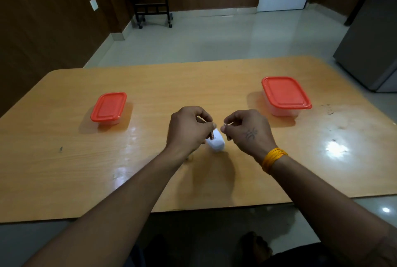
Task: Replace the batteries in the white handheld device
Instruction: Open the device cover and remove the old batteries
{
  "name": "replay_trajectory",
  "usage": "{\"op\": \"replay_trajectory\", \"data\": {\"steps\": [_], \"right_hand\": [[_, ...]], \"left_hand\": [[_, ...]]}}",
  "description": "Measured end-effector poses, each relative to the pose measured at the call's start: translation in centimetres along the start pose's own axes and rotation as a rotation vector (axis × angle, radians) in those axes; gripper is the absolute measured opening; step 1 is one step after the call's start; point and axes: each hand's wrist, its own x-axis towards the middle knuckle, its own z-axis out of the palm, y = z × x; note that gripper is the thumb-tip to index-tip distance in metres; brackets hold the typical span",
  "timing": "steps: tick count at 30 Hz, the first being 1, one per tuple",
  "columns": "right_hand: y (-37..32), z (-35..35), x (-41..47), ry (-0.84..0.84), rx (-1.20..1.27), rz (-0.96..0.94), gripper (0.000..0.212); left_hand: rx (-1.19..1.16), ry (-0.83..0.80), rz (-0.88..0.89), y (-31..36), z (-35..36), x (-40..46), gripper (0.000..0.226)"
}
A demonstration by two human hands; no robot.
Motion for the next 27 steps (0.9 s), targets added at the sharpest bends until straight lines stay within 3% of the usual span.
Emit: {"op": "replay_trajectory", "data": {"steps": [7, 12, 27], "right_hand": [[4.1, -3.9, -1.3, -0.088, -0.178, 0.127, 0.007], [5.2, -4.3, -1.5, -0.119, -0.201, 0.136, 0.008], [7.1, -6.0, 0.0, -0.13, -0.203, 0.123, 0.006]], "left_hand": [[0.25, -0.13, 0.05, 1.6, 6.7, -0.2, 0.016], [0.379, -0.157, 0.116, 2.6, 9.4, -0.9, 0.007], [0.354, -0.176, 0.063, 2.0, 10.8, -0.7, 0.012]]}}
